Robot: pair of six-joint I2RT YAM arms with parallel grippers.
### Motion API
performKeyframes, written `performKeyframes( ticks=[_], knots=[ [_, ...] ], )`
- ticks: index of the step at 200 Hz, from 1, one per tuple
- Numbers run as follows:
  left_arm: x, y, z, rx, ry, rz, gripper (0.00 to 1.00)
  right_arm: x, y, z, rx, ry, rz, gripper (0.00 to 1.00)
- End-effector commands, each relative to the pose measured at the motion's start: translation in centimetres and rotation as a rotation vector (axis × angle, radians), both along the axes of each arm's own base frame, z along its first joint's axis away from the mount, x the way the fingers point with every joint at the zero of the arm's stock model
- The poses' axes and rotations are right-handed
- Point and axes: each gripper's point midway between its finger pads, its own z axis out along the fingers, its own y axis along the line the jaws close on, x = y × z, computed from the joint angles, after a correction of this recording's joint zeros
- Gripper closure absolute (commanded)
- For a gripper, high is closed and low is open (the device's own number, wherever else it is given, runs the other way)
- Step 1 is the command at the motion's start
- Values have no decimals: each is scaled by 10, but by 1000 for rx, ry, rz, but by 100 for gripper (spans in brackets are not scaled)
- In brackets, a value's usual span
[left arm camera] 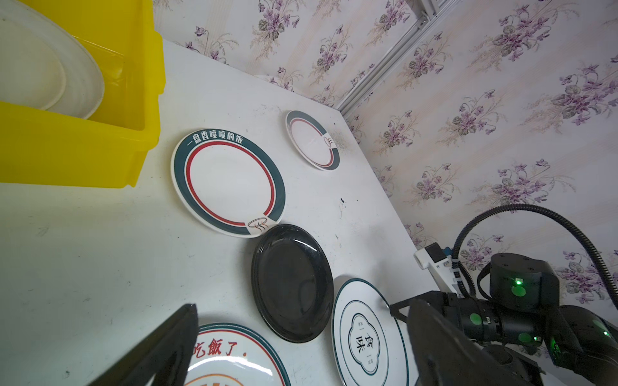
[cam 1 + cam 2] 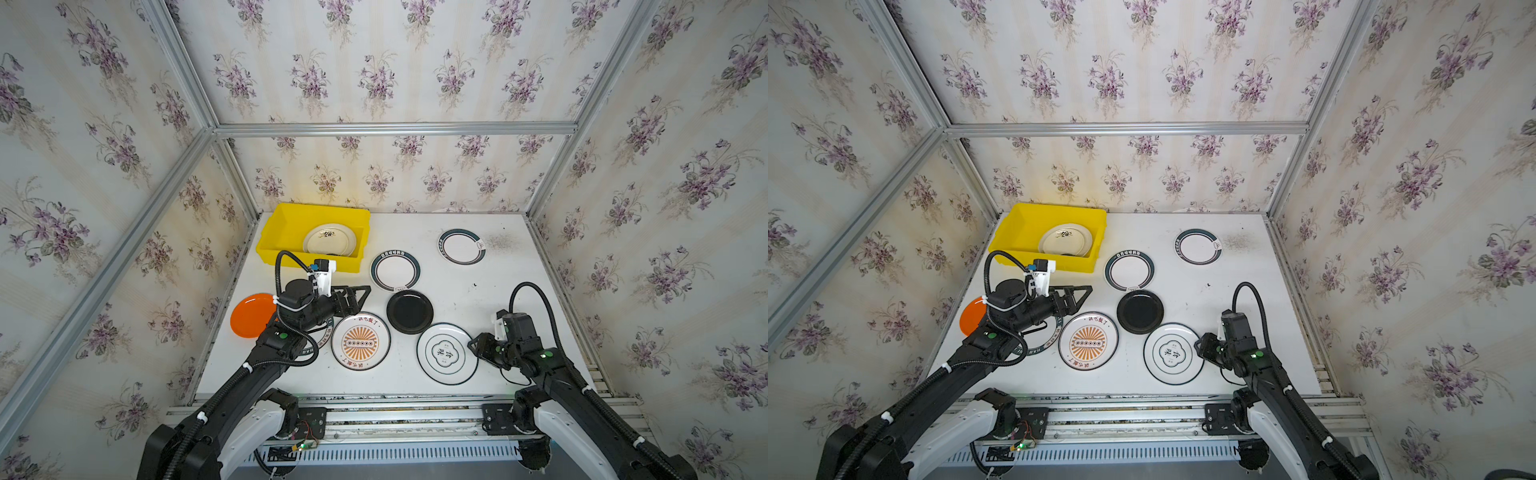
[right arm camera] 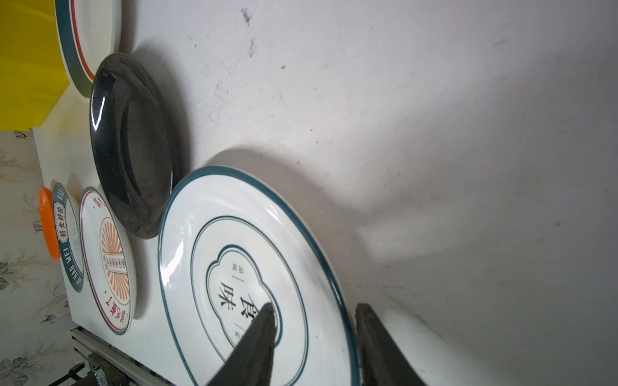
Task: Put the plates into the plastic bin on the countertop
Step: 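Push the white cloud-print plate with the right gripper and grasp its rim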
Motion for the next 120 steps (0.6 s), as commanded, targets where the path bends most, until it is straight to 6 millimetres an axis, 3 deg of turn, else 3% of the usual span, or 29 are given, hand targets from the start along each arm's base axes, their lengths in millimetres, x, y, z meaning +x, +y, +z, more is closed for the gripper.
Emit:
performKeyframes(
  ticks=[1, 120],
  knots=[
    [6, 1, 11, 9, -55, 12, 0, -4, -5, 1, -41, -2, 17, 56],
    [8, -9, -11, -3, -1, -25, 0, -9, -9, -11, -76, 53, 25, 63]
  ],
)
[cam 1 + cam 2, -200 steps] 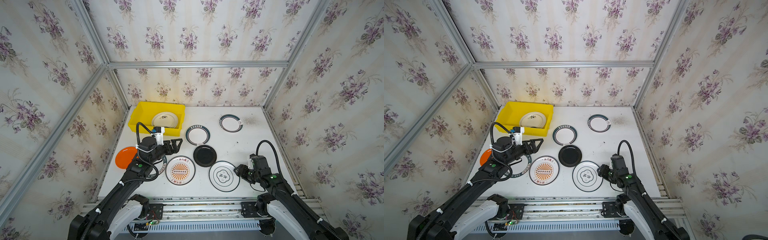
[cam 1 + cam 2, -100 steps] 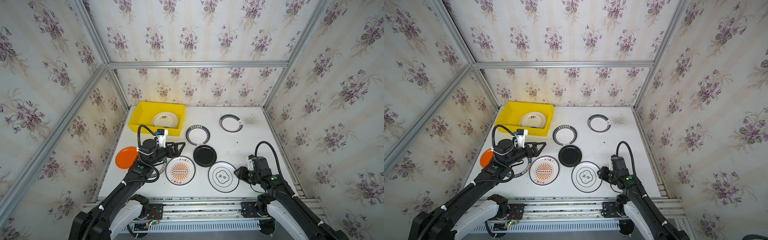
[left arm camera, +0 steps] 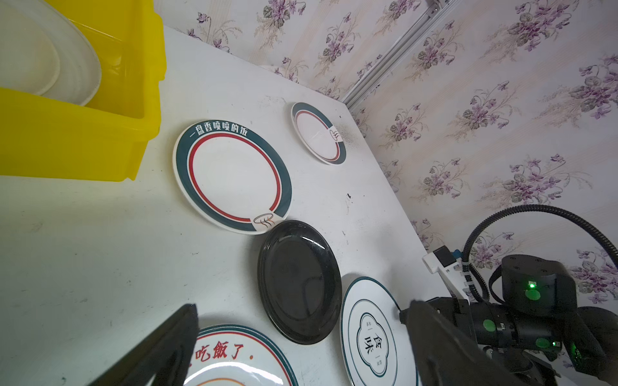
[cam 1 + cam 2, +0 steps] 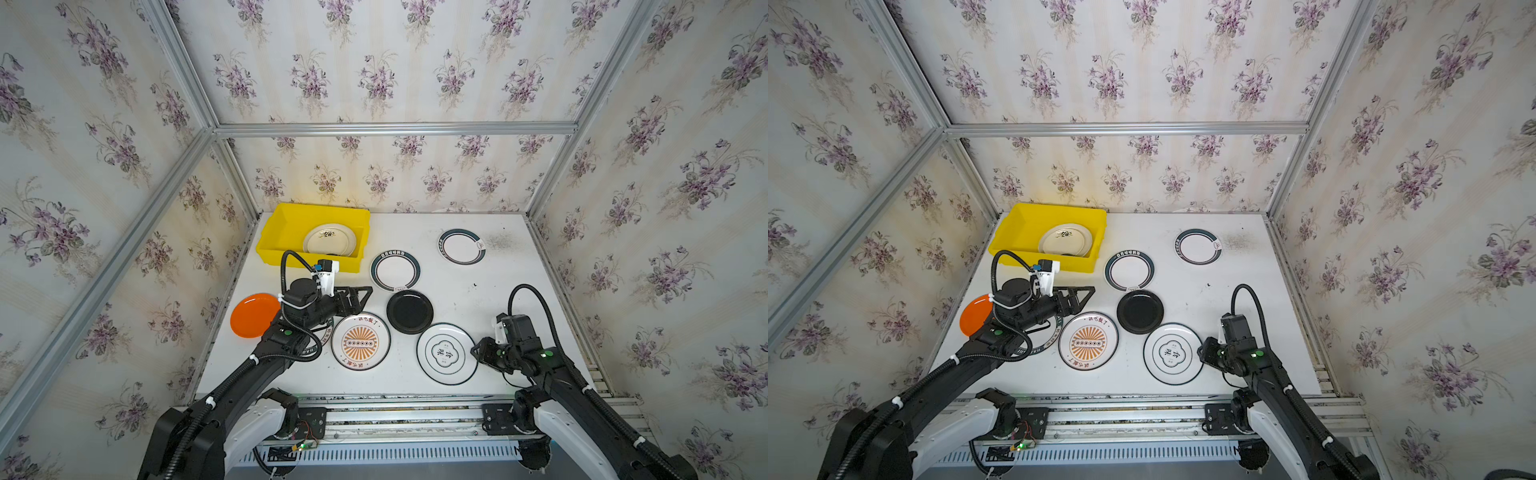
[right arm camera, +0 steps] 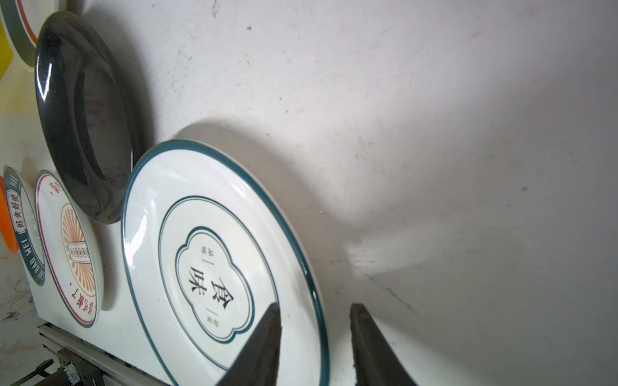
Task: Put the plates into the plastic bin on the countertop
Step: 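Push the white cloud-print plate with the right gripper and grasp its rim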
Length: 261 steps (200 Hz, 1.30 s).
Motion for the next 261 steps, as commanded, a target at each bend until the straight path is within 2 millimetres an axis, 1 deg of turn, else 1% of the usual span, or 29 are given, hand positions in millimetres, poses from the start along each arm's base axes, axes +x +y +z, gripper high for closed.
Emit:
performKeyframes(
  ticks=[1, 28, 54, 96, 115, 139, 163, 195, 221, 249, 261],
  knots=[
    [3, -3, 9, -18, -35, -12, 0, 5, -2, 1, -19, -18, 1, 63],
    [5, -3, 4, -10, -23, -9, 0, 6, -7, -3, -47, -12, -13, 66],
    [5, -4, 3, 4, -32, -19, 0, 9, -8, -1, -60, -19, -7, 67],
    [6, -4, -1, 11, -24, -15, 0, 12, -8, -1, -69, -9, -1, 73],
    [6, -3, -2, 16, -21, -8, 0, 11, -11, -4, -84, 3, -16, 73],
    [6, -4, -3, 15, -18, -8, 0, 13, -12, -3, -84, 0, -31, 73],
    [6, -3, -2, 16, -21, -8, 0, 11, -25, -4, -145, 12, -76, 73],
    [6, -4, -2, 12, -18, -9, 0, 12, -26, -2, -144, 3, -94, 73],
    [6, -3, -2, 12, -15, -4, 0, 7, -36, -5, -178, 24, -149, 74],
    [6, -3, -3, 12, -14, -5, 0, 6, -33, -6, -141, 7, -176, 75],
    [6, -3, -3, 11, -11, -4, 0, 2, -38, -9, -160, 26, -198, 76]
  ],
)
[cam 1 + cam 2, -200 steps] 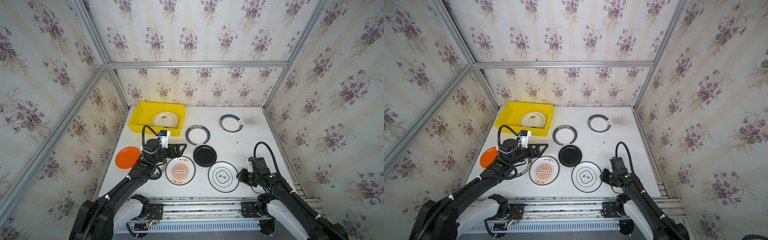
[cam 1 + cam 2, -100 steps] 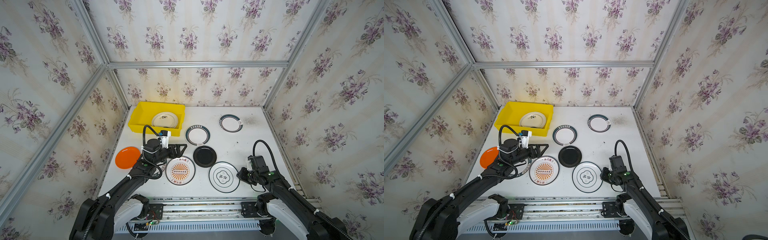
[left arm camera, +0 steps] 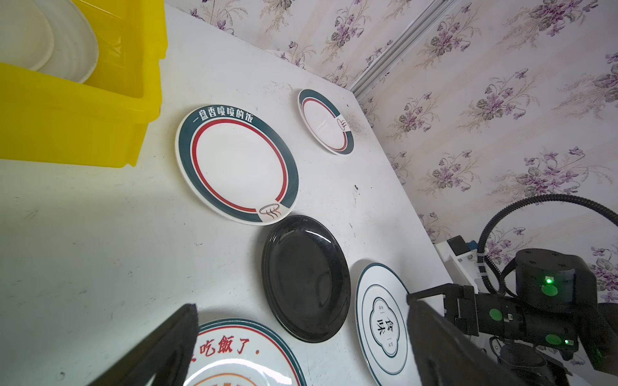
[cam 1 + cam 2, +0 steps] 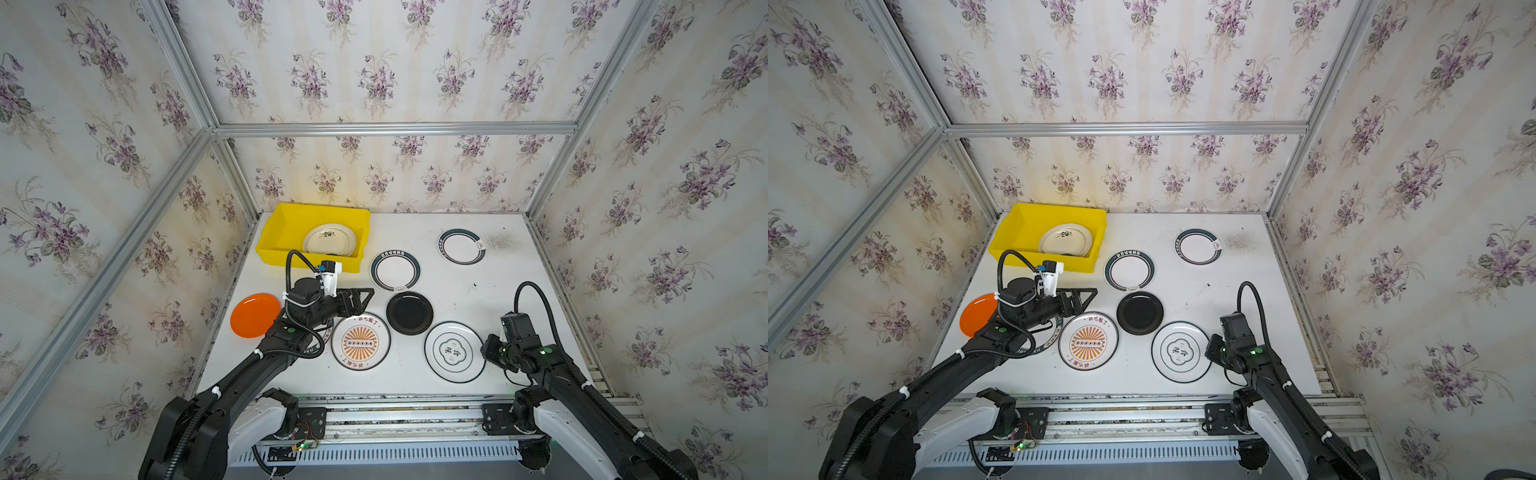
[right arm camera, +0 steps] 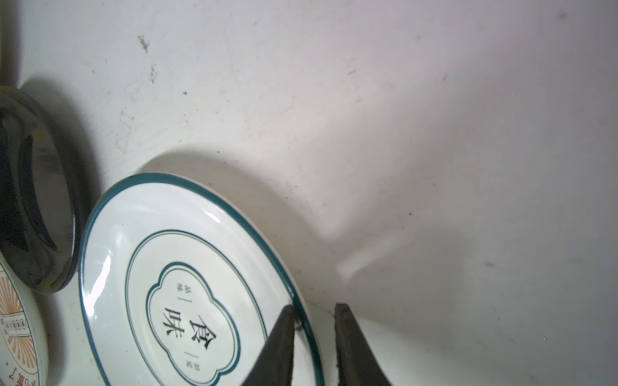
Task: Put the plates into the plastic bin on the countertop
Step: 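Push the white cloud-print plate with the right gripper and grasp its rim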
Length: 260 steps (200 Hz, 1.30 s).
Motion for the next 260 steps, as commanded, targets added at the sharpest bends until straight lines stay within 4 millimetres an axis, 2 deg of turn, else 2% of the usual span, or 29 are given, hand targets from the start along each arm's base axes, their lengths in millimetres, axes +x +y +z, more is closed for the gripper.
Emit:
performKeyframes(
  ticks=[1, 46, 99, 124, 146, 176, 192, 218, 237, 248, 260],
  knots=[
    [3, -1, 9, -7, -38, 1, 0, -5, -9, -4, -28, 27, -62, 76],
    [3, -1, 9, -9, -40, -3, 0, -8, -12, -8, -24, 48, -104, 79],
    [2, -1, 10, -13, -39, -1, 0, -5, -15, -6, -10, 16, -161, 94],
    [5, -4, 4, -28, -4, 0, 0, -4, -14, -8, 6, -1, -175, 100],
    [5, -14, 2, -67, 28, -47, 0, -4, -15, -8, 9, -6, -188, 100],
    [5, -15, 0, -72, 36, -50, 0, -2, -13, -3, 32, -31, -198, 100],
    [4, -16, 1, -76, 35, -56, 0, -4, -12, 0, 48, -37, -207, 91],
    [3, -17, 3, -81, 33, -62, 0, -5, -11, 5, 76, -55, -226, 86],
    [3, -17, 3, -81, 32, -65, 0, -2, -6, 9, 119, -77, -231, 75],
    [3, -17, 3, -83, 34, -65, 0, 1, -1, 10, 152, -89, -229, 63],
    [3, -17, 3, -83, 34, -65, 0, 4, 4, 10, 183, -98, -223, 57]
  ],
)
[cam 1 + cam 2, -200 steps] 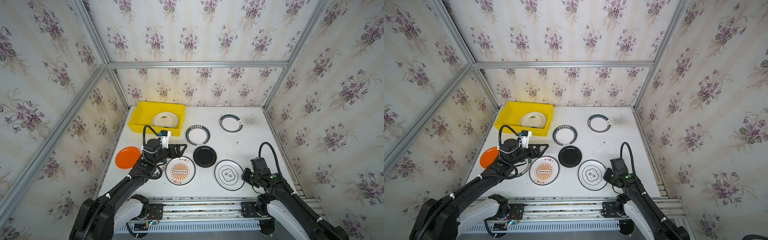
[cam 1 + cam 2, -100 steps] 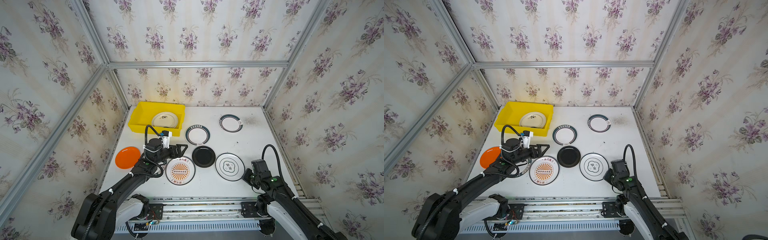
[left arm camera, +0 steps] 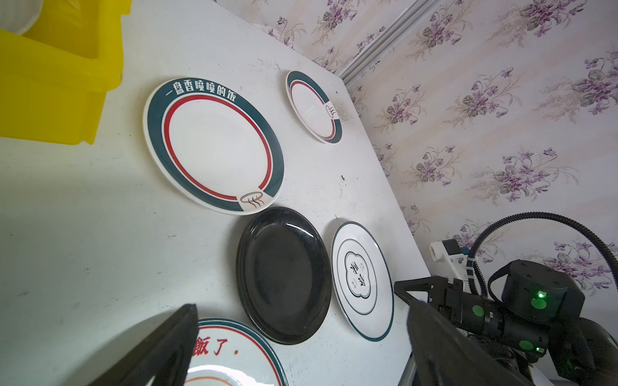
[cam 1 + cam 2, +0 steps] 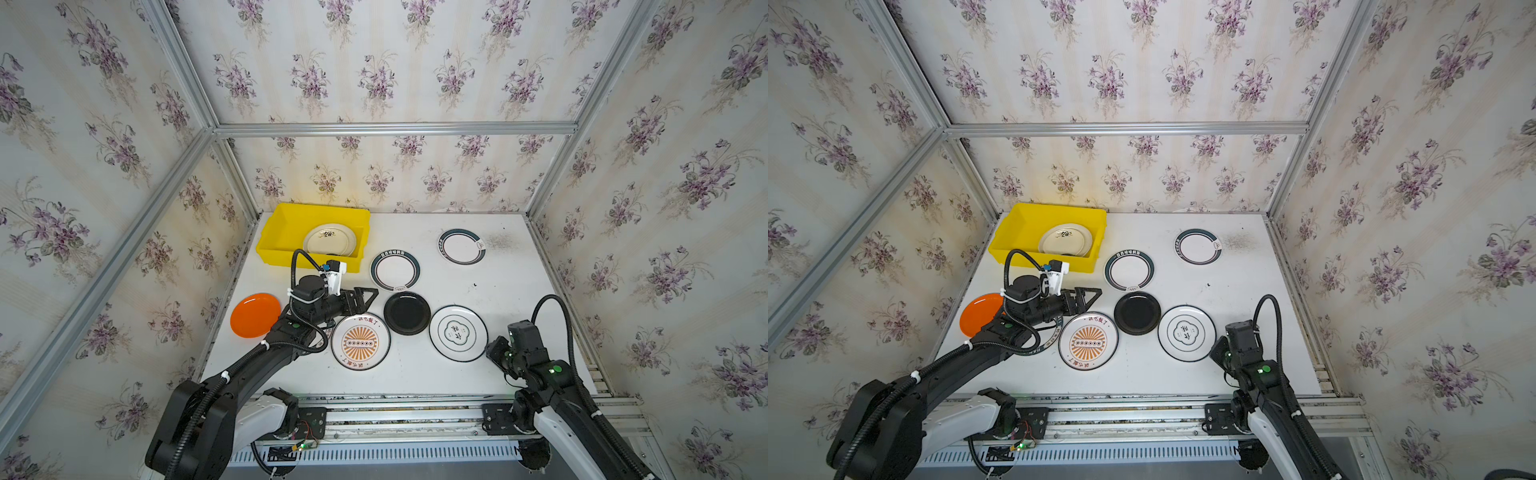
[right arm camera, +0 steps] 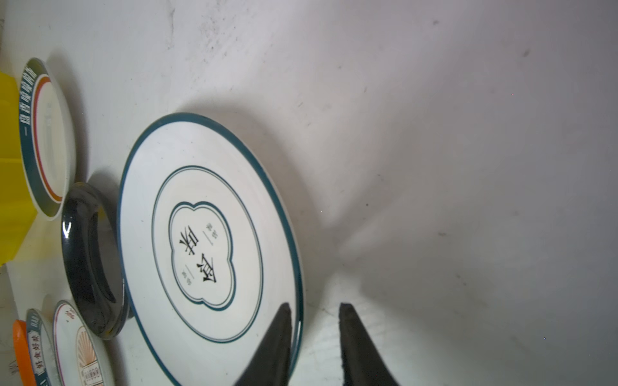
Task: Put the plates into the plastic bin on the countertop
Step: 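Push the white cloud-print plate with the right gripper and grasp its rim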
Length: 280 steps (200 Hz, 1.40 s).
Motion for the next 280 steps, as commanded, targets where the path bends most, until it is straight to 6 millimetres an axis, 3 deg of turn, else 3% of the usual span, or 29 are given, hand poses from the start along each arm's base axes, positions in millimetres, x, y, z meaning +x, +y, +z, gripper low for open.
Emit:
performKeyframes(
  ticks=[1, 26, 95, 114, 139, 204, 280],
  knots=[
    [2, -3, 11, -24, -35, -12, 0, 4, 10, 2, 72, -17, -3, 57],
    [2, -3, 11, -25, -36, -15, 0, 11, 18, -1, 111, -33, 10, 56],
    [3, -2, 9, -20, -31, -8, 0, 17, 17, -9, 100, -9, -2, 74],
    [3, -2, 9, -20, -32, -9, 0, 17, 14, -13, 93, -7, -24, 90],
    [2, -3, 10, -21, -35, -16, 0, 13, 11, -15, 78, 8, -35, 100],
    [2, -3, 10, -22, -34, -16, 0, 14, 7, -6, 85, -32, -72, 100],
    [-1, -8, 16, -43, -39, -38, 0, 29, 22, 31, 187, -150, -43, 100]
  ],
)
